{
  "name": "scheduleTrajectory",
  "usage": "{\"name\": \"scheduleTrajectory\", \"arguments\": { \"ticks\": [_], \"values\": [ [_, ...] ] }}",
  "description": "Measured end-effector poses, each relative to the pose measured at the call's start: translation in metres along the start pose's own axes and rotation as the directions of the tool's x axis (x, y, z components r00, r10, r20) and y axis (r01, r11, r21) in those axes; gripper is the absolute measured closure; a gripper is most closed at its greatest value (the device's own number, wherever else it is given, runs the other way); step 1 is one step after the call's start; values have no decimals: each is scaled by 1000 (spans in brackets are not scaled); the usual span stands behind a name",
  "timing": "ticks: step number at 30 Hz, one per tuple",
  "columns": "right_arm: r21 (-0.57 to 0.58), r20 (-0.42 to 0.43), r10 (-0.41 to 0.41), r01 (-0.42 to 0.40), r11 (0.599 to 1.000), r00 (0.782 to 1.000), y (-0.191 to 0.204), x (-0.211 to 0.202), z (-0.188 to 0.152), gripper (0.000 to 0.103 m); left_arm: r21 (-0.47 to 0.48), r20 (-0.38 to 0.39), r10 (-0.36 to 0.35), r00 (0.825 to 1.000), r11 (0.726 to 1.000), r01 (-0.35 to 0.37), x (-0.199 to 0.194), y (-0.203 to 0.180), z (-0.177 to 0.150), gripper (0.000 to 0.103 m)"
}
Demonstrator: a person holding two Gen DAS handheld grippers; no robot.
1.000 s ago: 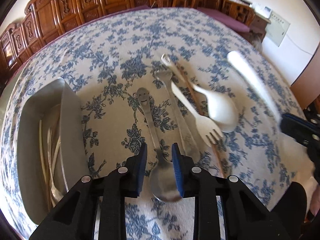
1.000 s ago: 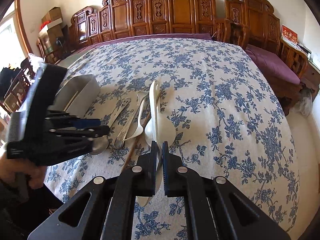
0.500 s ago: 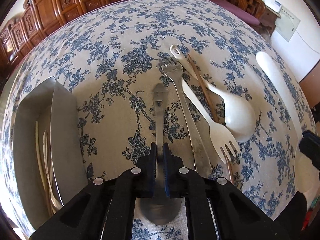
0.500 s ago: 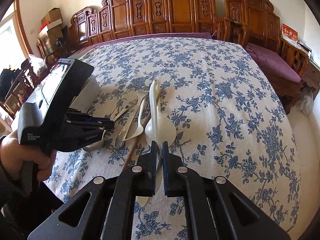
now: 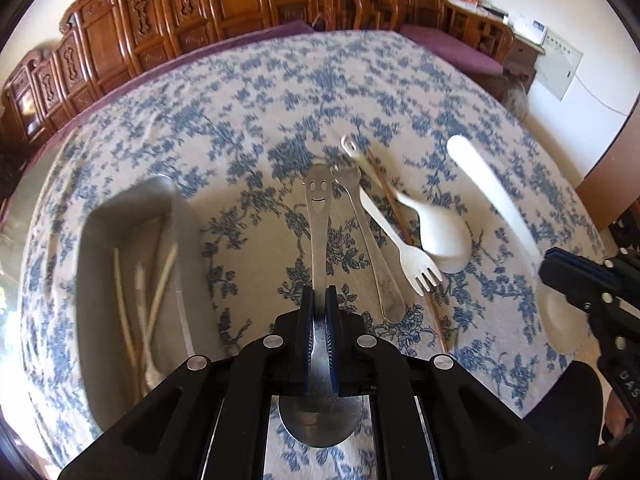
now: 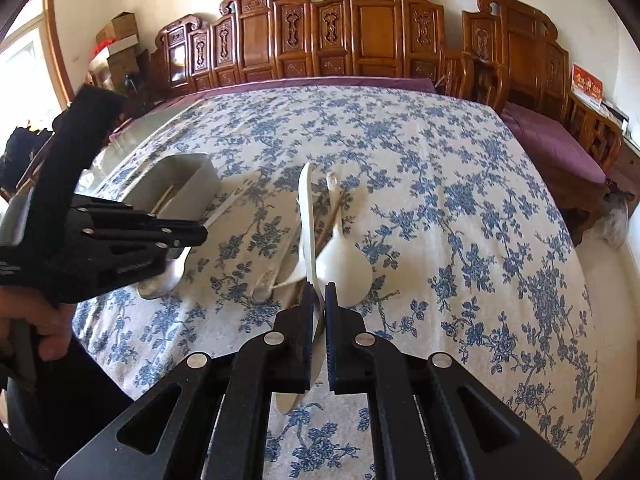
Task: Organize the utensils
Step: 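Lower the smiley spoon into the tray and open the left gripper while the right carries the knife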
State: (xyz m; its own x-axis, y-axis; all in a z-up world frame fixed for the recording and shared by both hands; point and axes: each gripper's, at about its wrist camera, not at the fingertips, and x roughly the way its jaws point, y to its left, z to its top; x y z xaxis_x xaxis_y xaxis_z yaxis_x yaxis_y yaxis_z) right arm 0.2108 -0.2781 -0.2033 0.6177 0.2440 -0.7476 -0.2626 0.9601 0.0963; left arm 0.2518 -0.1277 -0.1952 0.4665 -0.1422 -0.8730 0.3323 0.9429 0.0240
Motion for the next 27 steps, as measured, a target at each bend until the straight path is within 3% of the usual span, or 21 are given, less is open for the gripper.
{"name": "scheduleTrajectory", "arguments": {
  "ticks": [13,27],
  "values": [
    [9,40,63,-63,998,997,25,-18,16,96,-41,86,-16,996,999,19,-69,44,-5,98],
    [-24,17,123,-123,992,992,65,-7,77,97,-121,22,-5,1000,993,7,-49,116,-7,98]
  ]
}}
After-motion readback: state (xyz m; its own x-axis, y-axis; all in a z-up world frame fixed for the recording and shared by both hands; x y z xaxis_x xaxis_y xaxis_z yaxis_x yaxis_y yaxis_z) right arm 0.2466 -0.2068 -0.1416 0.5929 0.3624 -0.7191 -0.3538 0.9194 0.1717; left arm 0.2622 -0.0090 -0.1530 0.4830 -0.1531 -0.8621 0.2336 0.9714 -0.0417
